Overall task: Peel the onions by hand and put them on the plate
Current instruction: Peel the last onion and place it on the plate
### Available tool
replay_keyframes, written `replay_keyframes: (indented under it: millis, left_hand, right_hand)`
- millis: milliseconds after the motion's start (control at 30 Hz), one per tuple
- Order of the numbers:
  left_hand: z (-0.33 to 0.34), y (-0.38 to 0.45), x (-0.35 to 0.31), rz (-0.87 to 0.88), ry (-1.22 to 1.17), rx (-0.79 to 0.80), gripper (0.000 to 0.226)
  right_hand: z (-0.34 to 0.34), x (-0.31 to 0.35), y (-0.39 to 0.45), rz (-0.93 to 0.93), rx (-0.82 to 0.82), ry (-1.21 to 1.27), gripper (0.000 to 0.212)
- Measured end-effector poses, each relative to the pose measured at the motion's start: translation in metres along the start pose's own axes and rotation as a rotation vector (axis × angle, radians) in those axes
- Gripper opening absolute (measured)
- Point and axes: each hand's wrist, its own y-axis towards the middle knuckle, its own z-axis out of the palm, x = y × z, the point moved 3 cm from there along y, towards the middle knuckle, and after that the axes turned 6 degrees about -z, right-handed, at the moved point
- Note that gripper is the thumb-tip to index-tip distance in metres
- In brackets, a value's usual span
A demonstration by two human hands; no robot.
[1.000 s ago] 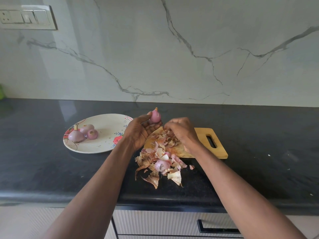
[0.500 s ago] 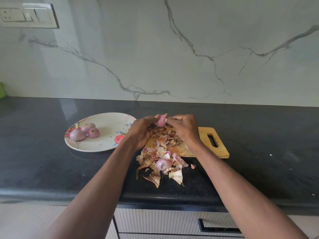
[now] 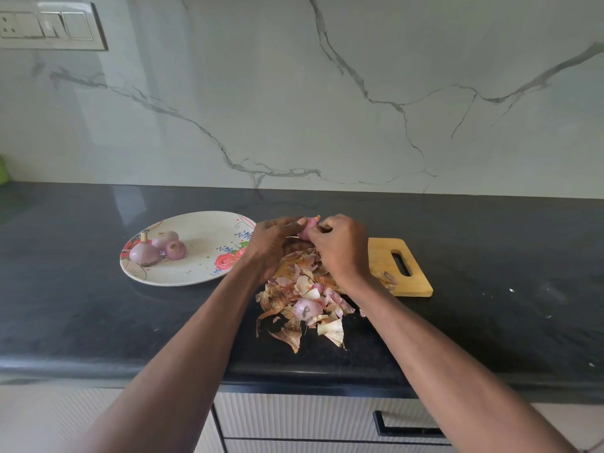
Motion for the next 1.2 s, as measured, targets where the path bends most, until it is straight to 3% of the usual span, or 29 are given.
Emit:
replay_keyframes:
  millis: [533,1000,1200]
  left_hand:
    - [-0.002,0.002,0.002,-0.024,-0.033,0.013,0.016]
    - [-0.002,-0.003,0.0,-0.087,-0.052,-0.002,0.026]
    - [-0.004,0.0,0.001,-0.069,-0.041,-0.011,0.024]
  right_hand:
    - [-0.003,0.004,-0.003,0.105,-0.015,0.044,0.024]
    - [-0.007,-0.01,0.002,0.432,0.079,0.443,0.021]
    - [-0.006,-0.012,0.002,0.491,0.088,0.475,0.02]
